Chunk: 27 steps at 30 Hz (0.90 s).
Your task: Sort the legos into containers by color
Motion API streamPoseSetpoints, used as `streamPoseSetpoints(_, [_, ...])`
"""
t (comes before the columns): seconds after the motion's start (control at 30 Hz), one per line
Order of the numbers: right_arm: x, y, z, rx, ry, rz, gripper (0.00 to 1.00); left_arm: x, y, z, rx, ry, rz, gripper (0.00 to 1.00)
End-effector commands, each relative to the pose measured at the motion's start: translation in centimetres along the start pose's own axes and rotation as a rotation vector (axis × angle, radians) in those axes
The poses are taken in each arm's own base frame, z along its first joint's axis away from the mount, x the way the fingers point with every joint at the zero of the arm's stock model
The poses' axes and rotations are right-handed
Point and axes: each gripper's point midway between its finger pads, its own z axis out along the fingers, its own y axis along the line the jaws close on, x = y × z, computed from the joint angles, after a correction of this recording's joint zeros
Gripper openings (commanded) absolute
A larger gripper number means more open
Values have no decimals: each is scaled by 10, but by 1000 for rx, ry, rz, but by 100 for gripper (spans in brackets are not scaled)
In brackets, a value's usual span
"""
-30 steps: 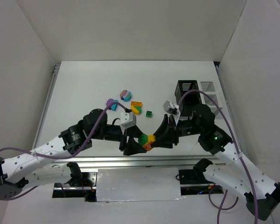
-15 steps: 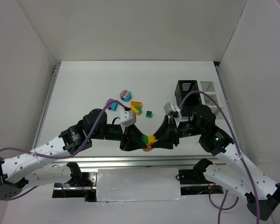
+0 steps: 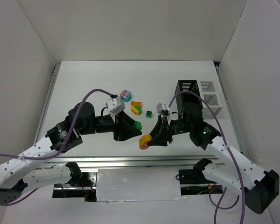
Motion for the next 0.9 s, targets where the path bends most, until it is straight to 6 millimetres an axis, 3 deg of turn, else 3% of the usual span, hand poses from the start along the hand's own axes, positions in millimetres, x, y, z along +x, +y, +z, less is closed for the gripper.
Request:
streamPoseSetpoints(0.0, [-5, -8, 0, -5, -20, -49, 0, -27, -8, -17, -19, -57, -3, 0])
streamPoseSetpoints(0.03, [-6, -14, -2, 31, -31, -31, 0, -28, -2, -21, -61, -60, -9, 0])
streamPoseSetpoints(0.07, [-19, -38, -11, 197, -89, -37, 0, -32, 1, -26, -94, -73, -11, 0])
streamPoseSetpoints(0.13, [-30, -65, -27, 402, -182, 22, 0, -39, 23, -36, -242, -101, -35, 0])
streamPoseSetpoints(0.17, [-50, -110, -65, 760, -341, 104, 0, -32, 32, -40, -301, -74, -52, 0])
streamPoseSetpoints(0.2, [-59, -127, -90, 926, -424, 146, 0, -30, 42, -43, -362, -67, -63, 0])
streamPoseSetpoints(0.23, [-53, -146, -123, 1139, -488, 250, 0, -28, 61, -49, -478, -68, -82, 0])
streamPoseSetpoints(0.27, [-63, -163, -186, 1452, -654, 335, 0, -18, 74, -55, -556, -39, -97, 0])
streamPoseSetpoints(0.33, [-55, -170, -216, 1627, -595, 355, 0, -3, 99, -63, -699, -28, -114, 0])
streamPoseSetpoints(0.37, [-45, -183, -235, 1772, -564, 391, 0, 2, 103, -62, -711, -16, -116, 0])
streamPoseSetpoints(0.4, [-62, -182, -254, 1831, -585, 394, 0, 9, 104, -61, -710, 0, -115, 0])
streamPoseSetpoints(0.43, [-48, -197, -259, 1890, -486, 437, 0, 12, 102, -57, -686, 10, -117, 0])
streamPoseSetpoints(0.47, [-59, -200, -267, 1910, -497, 446, 0, 12, 101, -55, -676, 9, -117, 0])
streamPoseSetpoints(0.5, [-55, -205, -282, 1955, -483, 470, 0, 13, 100, -53, -669, 11, -115, 0])
streamPoseSetpoints(0.57, [-50, -219, -291, 1996, -423, 478, 0, 13, 100, -54, -666, 15, -113, 0])
streamPoseSetpoints(0.73, [-37, -245, -295, 1970, -340, 542, 0, 12, 96, -57, -654, 1, -108, 0])
streamPoseSetpoints(0.87, [-25, -251, -293, 1968, -302, 571, 0, 14, 95, -57, -645, 3, -110, 0])
